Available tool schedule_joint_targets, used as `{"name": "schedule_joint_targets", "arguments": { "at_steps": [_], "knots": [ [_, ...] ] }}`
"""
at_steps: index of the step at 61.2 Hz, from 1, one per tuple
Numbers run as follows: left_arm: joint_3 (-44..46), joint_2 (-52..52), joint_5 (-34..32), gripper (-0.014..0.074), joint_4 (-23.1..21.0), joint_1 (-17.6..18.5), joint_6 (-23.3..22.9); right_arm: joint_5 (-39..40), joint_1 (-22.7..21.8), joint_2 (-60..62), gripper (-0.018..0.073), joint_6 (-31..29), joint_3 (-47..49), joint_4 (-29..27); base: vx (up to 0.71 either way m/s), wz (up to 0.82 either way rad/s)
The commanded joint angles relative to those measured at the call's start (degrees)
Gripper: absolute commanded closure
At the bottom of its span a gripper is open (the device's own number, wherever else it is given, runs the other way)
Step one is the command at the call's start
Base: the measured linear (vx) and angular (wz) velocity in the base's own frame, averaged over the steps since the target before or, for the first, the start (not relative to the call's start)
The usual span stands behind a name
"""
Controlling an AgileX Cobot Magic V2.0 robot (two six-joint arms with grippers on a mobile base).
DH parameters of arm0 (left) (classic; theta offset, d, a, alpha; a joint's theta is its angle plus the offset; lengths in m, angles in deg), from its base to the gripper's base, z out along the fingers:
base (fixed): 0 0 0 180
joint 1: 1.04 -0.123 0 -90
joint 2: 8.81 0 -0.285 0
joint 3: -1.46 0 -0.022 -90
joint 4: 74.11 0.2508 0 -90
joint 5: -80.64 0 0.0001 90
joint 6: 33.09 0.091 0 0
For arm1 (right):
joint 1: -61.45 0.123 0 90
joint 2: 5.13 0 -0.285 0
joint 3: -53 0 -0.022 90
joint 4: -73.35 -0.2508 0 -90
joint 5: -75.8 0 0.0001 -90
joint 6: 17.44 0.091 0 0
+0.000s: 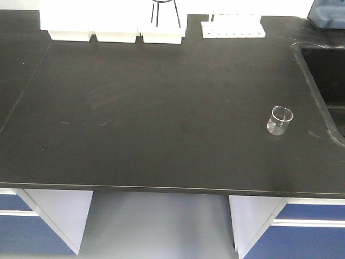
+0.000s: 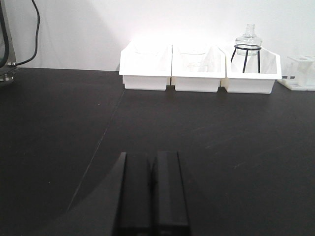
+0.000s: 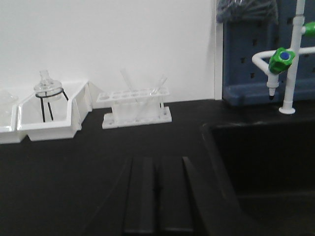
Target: Grab beaker and place in storage area
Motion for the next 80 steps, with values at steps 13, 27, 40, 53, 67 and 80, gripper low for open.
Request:
{"name": "schedule_joint_targets", "arguments": {
  "at_steps": [13, 27, 40, 53, 67, 80],
  "knots": [
    [-1.25, 1.01, -4.90, 0.0605, -0.30, 0.35, -0.33, 0.74, -0.11, -16.73, 0.0567, -0.45, 12.94, -0.08, 0.00, 0.00],
    [-1.25, 1.01, -4.90, 0.0605, -0.30, 0.35, -0.33, 4.64, -0.11, -19.24, 0.0563, -0.45, 12.94, -0.08, 0.00, 0.00],
    [-1.25, 1.01, -4.90, 0.0605, -0.30, 0.35, -0.33, 4.66, -0.11, -19.24, 0.0474, -0.45, 12.94, -0.03, 0.00, 0.00],
    [-1.25, 1.01, -4.90, 0.0605, -0.30, 0.35, -0.33, 4.70, -0.11, -19.24, 0.0115, -0.45, 12.94, -0.04, 0.00, 0.00],
    [-1.25, 1.01, -4.90, 0.0605, -0.30, 0.35, -0.33, 6.14, -0.11, -19.24, -0.0171, -0.45, 12.94, -0.27, 0.00, 0.00],
    [-1.25, 1.01, -4.90, 0.0605, -0.30, 0.35, -0.33, 10.87, -0.11, -20.72, -0.0144, 2.99, 12.88, -1.60, 0.00, 0.00]
  ]
}}
